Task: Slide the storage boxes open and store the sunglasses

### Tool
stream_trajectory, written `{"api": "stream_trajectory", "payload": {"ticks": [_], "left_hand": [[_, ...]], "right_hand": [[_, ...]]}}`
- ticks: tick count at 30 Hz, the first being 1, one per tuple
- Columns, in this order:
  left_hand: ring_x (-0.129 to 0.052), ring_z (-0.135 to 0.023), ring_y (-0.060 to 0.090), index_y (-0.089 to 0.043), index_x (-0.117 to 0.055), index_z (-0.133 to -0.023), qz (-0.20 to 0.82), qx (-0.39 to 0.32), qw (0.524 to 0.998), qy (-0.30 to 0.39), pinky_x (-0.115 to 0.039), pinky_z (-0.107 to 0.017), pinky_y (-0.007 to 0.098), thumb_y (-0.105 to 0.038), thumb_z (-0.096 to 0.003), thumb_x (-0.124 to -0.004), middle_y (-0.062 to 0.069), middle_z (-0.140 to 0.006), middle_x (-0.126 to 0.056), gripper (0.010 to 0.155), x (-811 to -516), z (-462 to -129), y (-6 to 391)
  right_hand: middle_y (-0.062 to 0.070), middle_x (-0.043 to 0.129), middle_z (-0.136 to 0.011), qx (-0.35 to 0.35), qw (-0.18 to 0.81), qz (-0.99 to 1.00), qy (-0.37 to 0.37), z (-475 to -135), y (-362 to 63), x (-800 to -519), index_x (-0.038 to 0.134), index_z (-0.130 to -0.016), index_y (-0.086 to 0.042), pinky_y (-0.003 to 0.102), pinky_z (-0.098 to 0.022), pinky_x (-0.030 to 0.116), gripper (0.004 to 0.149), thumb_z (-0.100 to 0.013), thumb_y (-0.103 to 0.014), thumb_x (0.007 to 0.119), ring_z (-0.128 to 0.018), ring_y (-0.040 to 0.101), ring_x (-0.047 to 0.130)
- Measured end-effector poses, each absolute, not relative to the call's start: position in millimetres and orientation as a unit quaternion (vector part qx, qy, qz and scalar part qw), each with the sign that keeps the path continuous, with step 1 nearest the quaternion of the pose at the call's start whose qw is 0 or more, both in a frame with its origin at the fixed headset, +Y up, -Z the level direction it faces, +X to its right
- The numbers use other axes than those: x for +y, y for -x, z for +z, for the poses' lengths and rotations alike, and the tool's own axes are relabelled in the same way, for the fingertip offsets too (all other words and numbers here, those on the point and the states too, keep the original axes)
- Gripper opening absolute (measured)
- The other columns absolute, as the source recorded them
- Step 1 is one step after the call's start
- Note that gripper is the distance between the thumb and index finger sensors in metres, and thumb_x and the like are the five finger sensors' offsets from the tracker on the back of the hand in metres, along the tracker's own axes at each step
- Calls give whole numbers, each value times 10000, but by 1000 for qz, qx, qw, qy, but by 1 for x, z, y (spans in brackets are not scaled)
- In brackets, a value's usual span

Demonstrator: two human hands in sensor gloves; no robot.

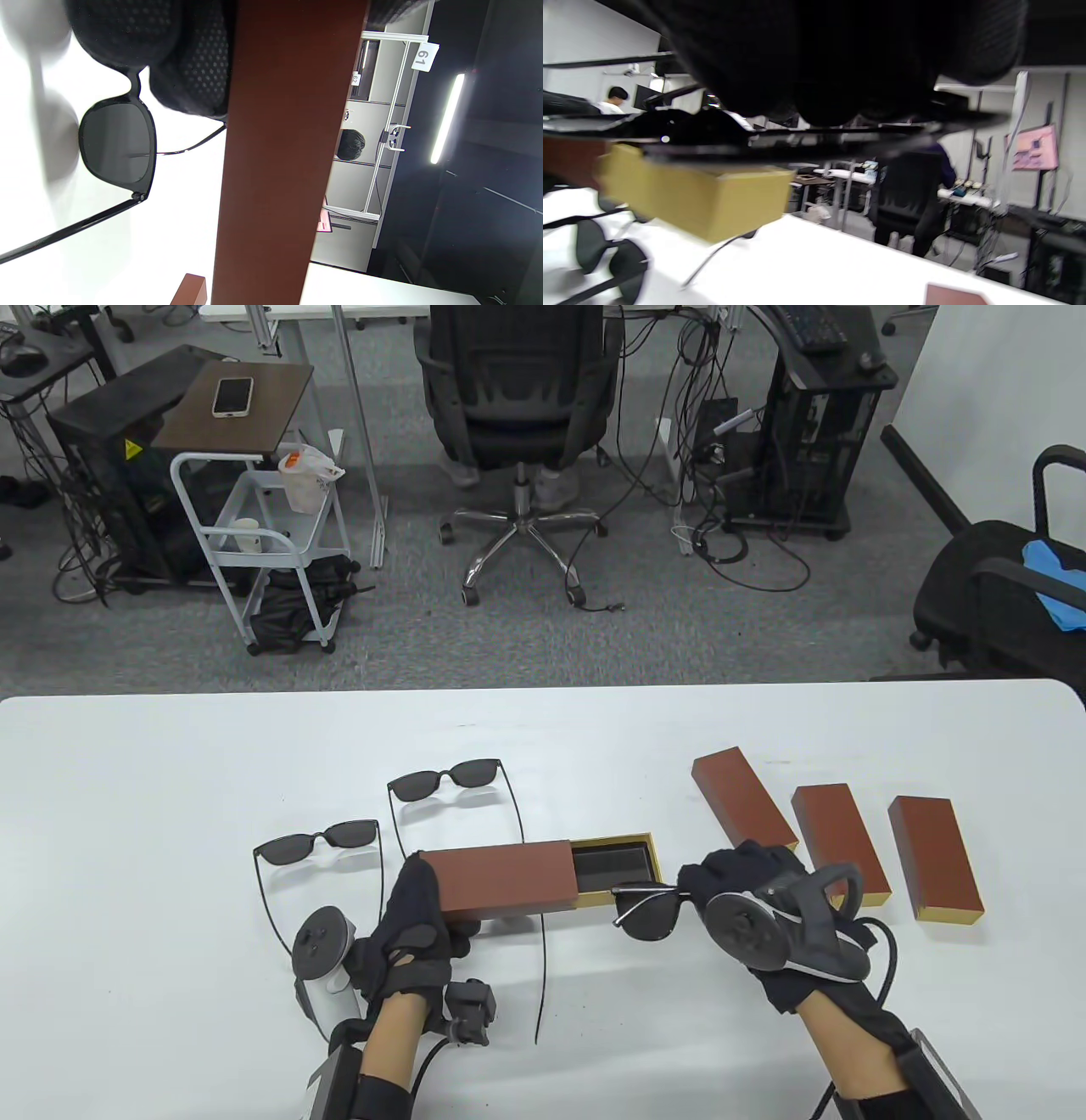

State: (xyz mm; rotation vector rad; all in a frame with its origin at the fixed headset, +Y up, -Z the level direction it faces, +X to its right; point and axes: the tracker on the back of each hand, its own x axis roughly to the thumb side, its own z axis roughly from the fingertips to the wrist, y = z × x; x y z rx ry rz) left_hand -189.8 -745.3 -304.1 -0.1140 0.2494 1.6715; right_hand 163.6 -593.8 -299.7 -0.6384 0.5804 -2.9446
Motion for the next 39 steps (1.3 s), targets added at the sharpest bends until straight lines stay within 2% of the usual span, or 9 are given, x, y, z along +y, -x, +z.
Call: {"api": "stream_trajectory", "payload": {"ticks": [6, 12, 19, 30, 34, 39], "left_hand": [[-956, -527, 239, -202, -416, -1124, 743, 94, 660, 64, -818, -366, 419, -622, -519, -537, 95, -818, -863, 746, -744, -304, 185], [-958, -520, 238, -201, -422, -1122, 740, 73, 664, 77, -820, -361, 417, -624, -517, -535, 95, -811, -867, 747, -741, -304, 175], [-954, -525, 241, -198, -413, -1122, 749, 56, 655, 90, -817, -366, 419, -621, -519, -533, 98, -815, -858, 747, -739, -303, 169], [-951, -523, 241, -198, -414, -1121, 739, 34, 664, 105, -816, -366, 423, -614, -519, -529, 99, -809, -856, 740, -738, -304, 165], [-951, -521, 240, -198, -413, -1122, 741, 27, 662, 109, -816, -365, 423, -613, -520, -524, 99, -807, -855, 740, -738, -304, 166], [-946, -531, 238, -197, -393, -1123, 744, 28, 657, 114, -815, -372, 423, -612, -519, -514, 96, -815, -845, 743, -738, -303, 162]], "right_hand": [[60, 967, -663, 204, 104, -957, 178, -307, -154, -585, 911, -662, -298, 483, -471, 794, 376, -286, -317, 909, -558, 298, 941], [30, 987, -653, 196, 186, -943, 196, -306, -135, -587, 926, -640, -314, 460, -472, 814, 369, -272, -325, 921, -557, 276, 958], [4, 1012, -630, 172, 237, -933, 208, -305, -113, -589, 940, -617, -329, 442, -460, 837, 364, -253, -342, 935, -539, 251, 980], [-36, 1061, -546, 118, 204, -951, 198, -311, -89, -586, 965, -564, -351, 405, -394, 873, 377, -189, -388, 980, -446, 203, 1026], [-28, 1065, -538, 105, 149, -966, 186, -314, -87, -588, 971, -563, -341, 405, -378, 878, 381, -185, -384, 986, -430, 208, 1031], [-27, 1067, -530, 121, 128, -969, 173, -317, -87, -593, 974, -556, -345, 396, -357, 887, 383, -176, -395, 992, -419, 203, 1043]]}}
